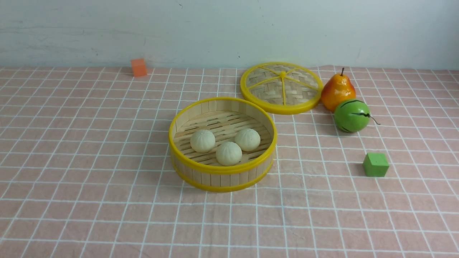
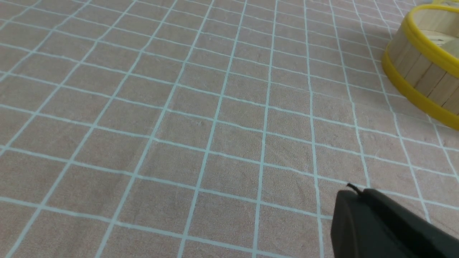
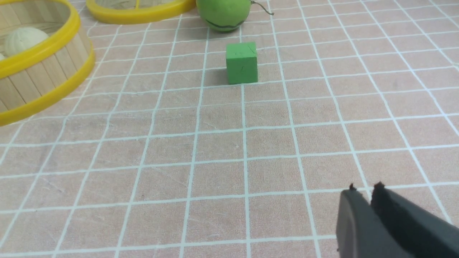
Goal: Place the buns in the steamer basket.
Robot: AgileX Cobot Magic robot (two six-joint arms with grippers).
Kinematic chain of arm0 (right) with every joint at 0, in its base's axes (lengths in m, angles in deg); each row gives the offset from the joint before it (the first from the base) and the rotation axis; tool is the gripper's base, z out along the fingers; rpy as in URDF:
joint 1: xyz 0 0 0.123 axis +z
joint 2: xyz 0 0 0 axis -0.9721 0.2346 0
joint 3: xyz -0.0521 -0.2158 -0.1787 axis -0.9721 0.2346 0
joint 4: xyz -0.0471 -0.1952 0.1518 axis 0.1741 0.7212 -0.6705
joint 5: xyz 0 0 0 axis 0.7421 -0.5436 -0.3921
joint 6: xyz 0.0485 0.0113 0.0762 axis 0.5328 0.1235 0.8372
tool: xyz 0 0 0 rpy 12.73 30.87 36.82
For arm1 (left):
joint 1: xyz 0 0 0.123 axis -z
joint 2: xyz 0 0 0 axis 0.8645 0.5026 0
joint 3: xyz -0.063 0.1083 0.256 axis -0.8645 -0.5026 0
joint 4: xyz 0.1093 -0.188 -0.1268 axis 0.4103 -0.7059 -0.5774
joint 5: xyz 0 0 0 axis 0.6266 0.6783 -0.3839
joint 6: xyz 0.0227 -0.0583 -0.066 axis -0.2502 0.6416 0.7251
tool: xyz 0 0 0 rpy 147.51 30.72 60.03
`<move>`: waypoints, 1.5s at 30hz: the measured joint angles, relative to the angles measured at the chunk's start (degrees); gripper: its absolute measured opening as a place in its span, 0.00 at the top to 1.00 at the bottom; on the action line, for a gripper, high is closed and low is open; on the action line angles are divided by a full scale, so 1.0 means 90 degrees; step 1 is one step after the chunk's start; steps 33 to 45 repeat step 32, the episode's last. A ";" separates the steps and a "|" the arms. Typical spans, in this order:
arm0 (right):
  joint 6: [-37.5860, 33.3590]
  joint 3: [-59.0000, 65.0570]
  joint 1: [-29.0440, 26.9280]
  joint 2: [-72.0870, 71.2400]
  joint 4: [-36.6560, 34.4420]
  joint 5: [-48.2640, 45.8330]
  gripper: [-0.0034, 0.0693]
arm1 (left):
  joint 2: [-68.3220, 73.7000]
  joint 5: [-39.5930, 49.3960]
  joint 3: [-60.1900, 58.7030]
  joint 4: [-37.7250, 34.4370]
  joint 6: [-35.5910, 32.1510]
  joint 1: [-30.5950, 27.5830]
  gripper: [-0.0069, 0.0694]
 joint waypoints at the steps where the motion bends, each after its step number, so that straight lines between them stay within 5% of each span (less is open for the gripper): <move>1: 0.0000 0.0000 0.0000 0.0000 0.0000 0.0000 0.86 | 0.0000 0.0000 0.0000 0.0000 0.0000 0.0000 0.93; 45: 0.0000 0.0000 0.0000 0.0000 0.0000 0.0000 0.82 | 0.0000 0.0000 0.0000 -0.0005 0.0000 0.0000 0.89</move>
